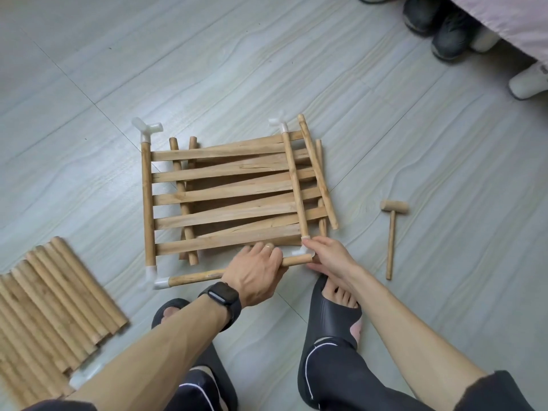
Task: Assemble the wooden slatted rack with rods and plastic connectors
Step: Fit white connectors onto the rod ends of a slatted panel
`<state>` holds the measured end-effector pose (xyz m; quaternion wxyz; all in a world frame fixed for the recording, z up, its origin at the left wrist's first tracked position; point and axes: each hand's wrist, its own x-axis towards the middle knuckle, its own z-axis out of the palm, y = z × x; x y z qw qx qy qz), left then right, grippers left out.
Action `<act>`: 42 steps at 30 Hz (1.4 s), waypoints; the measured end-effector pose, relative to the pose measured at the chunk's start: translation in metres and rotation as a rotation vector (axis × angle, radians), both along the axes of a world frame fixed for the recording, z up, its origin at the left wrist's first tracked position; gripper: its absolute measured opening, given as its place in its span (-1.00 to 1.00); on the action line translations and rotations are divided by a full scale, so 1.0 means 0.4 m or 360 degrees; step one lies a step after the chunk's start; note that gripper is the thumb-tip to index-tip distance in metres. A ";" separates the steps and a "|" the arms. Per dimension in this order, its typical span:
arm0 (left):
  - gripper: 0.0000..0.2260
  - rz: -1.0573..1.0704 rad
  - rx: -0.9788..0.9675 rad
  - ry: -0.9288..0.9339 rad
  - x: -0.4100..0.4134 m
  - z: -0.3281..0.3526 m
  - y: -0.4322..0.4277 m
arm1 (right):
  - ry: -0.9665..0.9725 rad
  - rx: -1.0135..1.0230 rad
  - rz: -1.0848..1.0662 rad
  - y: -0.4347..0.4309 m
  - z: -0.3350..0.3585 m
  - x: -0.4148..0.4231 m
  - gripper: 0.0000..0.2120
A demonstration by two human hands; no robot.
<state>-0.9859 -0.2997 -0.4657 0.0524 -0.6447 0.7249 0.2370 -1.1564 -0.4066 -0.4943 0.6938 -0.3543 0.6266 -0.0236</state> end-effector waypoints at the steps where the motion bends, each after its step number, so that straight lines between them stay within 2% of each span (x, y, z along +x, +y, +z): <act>1: -0.71 -0.0071 -0.0112 -0.0087 0.007 -0.001 0.001 | -0.0047 0.0045 -0.0046 0.000 -0.003 0.003 -0.80; 2: -0.68 -0.0082 -0.0163 -0.0161 0.011 -0.003 0.000 | -0.0101 0.0089 -0.0090 0.002 -0.005 0.007 -0.83; 4: -0.67 0.0014 0.0012 -0.0142 0.013 -0.005 -0.005 | -0.0071 0.0043 -0.0104 0.014 -0.009 0.015 -0.85; 6: -0.68 0.0027 0.0157 -0.0115 0.010 -0.011 -0.007 | 0.0179 -0.0170 -0.0015 0.033 -0.011 0.023 -0.80; 9: -0.66 -0.0052 0.0154 -0.0110 0.014 -0.015 -0.004 | 0.0505 -0.0420 0.0172 0.036 0.004 0.031 -0.72; 11: -0.61 -0.0063 0.0122 -0.0103 0.021 -0.015 -0.005 | 0.0392 -0.0335 0.0148 0.024 0.009 0.021 -0.74; 14: -0.61 -0.0079 0.0157 -0.0089 0.023 -0.011 -0.008 | 0.0153 0.0010 0.0251 0.021 0.027 -0.021 -0.83; 16: -0.64 -0.0090 0.0269 -0.0098 0.024 -0.009 -0.013 | 0.0060 0.0203 0.0240 0.034 0.034 -0.064 -0.76; 19: -0.66 -0.0094 0.0318 -0.0103 0.025 -0.004 -0.014 | -0.0169 0.0286 -0.0343 0.043 0.039 -0.106 -0.73; 21: -0.65 -0.0118 0.0313 -0.0117 0.026 -0.003 -0.013 | -0.0263 0.0215 -0.0522 0.041 0.046 -0.111 -0.72; 24: -0.66 -0.0142 0.0310 -0.0148 0.026 -0.002 -0.012 | -0.0268 0.0056 -0.0515 0.053 0.069 -0.085 -0.78; 27: -0.66 -0.0140 0.0326 -0.0169 0.018 0.001 -0.010 | -0.0138 -0.0163 -0.0496 0.067 0.087 -0.042 -0.89; 30: -0.65 -0.0119 0.0307 -0.0169 0.015 -0.001 -0.011 | 0.0005 -0.0432 -0.0540 0.076 0.087 -0.011 -0.86; 35: -0.65 -0.0116 0.0258 -0.0168 0.017 -0.009 -0.011 | 0.0384 -0.0706 -0.0241 0.109 0.069 -0.012 -0.87; 39: -0.63 -0.0089 0.0127 -0.0118 0.014 -0.021 -0.006 | 0.0483 -0.0883 -0.0078 0.123 0.085 0.007 -0.73; 42: -0.62 -0.0091 0.0104 -0.0112 0.016 -0.030 -0.001 | 0.0486 -0.0842 0.0028 0.126 0.086 0.021 -0.67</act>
